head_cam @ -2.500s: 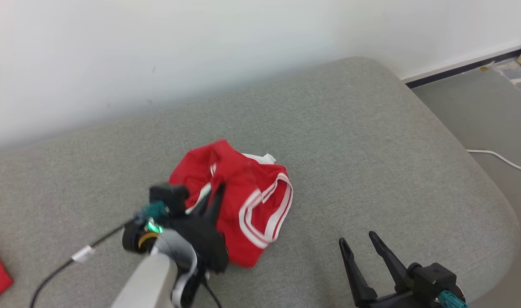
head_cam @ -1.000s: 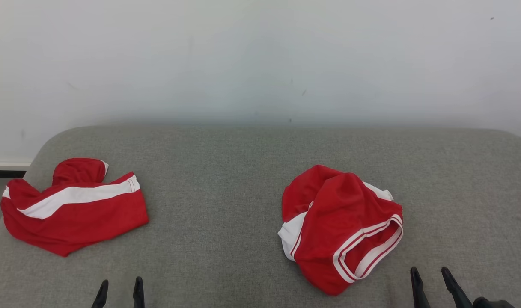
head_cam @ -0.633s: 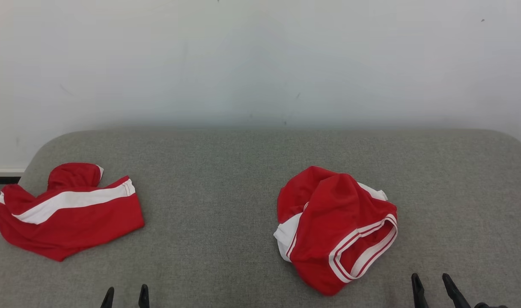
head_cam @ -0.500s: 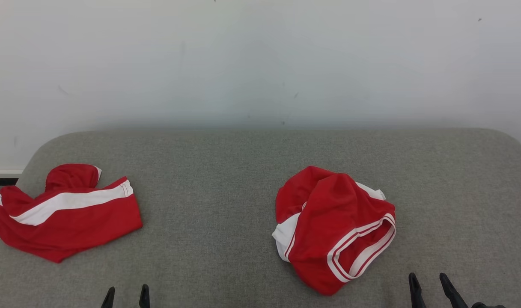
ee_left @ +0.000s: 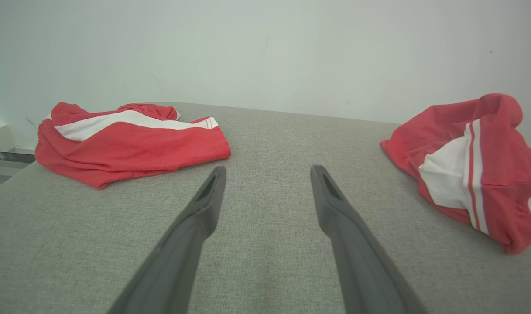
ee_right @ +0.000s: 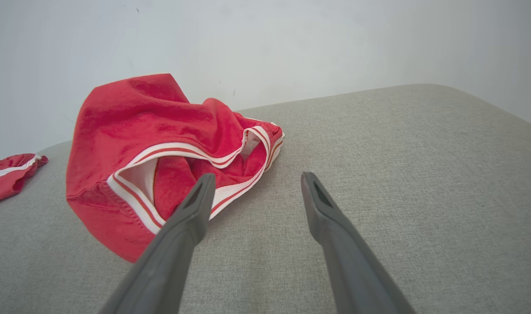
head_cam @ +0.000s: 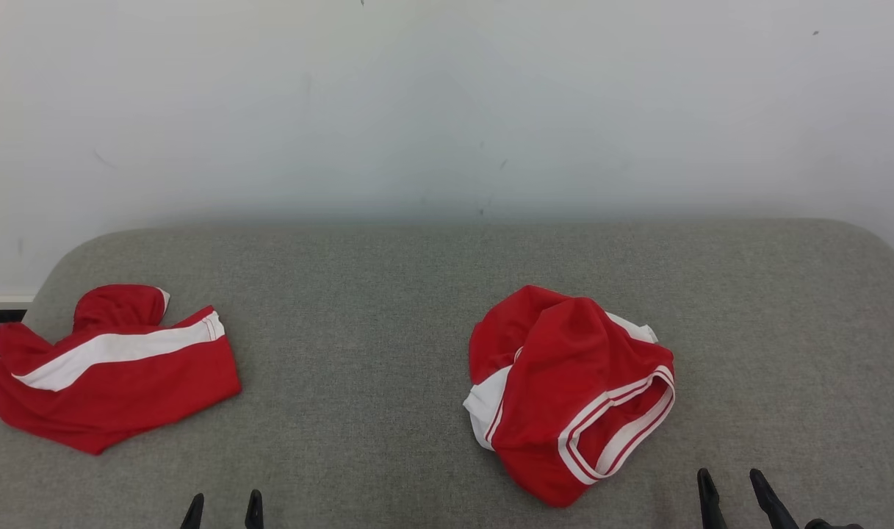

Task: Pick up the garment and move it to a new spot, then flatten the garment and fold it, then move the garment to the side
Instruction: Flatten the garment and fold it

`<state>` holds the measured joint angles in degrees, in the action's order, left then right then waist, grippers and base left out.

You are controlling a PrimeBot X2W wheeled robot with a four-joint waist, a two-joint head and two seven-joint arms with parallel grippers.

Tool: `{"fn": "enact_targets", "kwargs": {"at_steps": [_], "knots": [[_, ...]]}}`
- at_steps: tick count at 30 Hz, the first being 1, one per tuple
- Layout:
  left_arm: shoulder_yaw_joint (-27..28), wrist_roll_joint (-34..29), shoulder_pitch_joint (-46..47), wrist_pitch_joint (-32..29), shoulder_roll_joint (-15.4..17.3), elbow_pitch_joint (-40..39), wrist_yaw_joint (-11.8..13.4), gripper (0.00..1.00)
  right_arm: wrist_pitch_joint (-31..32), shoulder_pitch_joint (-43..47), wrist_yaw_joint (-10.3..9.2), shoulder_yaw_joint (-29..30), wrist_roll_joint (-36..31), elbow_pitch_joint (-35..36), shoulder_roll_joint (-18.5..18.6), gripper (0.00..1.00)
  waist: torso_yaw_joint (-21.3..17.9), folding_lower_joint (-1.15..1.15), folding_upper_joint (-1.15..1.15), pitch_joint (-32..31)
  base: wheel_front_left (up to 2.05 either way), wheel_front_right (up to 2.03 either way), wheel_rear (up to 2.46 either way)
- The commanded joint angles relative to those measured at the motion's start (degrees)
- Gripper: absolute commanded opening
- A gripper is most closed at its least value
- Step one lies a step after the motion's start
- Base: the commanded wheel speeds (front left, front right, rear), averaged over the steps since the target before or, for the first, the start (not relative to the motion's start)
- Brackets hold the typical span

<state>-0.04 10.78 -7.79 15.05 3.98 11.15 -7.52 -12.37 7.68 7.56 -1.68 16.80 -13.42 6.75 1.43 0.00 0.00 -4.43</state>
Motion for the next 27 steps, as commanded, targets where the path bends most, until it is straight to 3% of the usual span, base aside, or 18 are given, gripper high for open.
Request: {"fn": "enact_targets", "kwargs": {"at_steps": [1,12,18,25,27], "knots": [[-0.1,0.5,0.2,0.2,0.1,0.1,0.1,1.00,-0.2,-0.3,-0.13,0.0,-0.2,0.1,-0.1,1.00,0.0,0.00,0.00,0.0,0.00,0.00,0.00],[-3.4,1.7,2.1,0.2,0.7,-0.1,0.1,1.00,-0.2,-0.9,-0.13,-0.8,0.2,-0.3,0.3,1.00,-1.1,0.00,0.00,0.2,0.00,0.00,0.00],[-13.6,5.6,6.4,0.1,2.9,2.1,0.1,1.00,0.1,-1.6,-0.13,-2.0,0.4,-0.2,0.4,1.00,-4.2,0.00,0.00,0.6,0.00,0.00,0.00],[-27.9,12.8,14.4,-5.8,4.2,2.0,0.1,1.00,0.1,-2.1,-0.13,-2.7,0.8,-0.5,0.6,1.00,-9.7,0.00,0.00,1.5,0.00,0.00,0.00],[-29.6,13.2,15.7,-6.4,4.4,1.8,0.1,1.00,0.0,-2.2,-0.13,-2.8,0.8,-0.5,0.7,1.00,-10.5,0.00,0.00,1.7,0.00,0.00,0.00]]}}
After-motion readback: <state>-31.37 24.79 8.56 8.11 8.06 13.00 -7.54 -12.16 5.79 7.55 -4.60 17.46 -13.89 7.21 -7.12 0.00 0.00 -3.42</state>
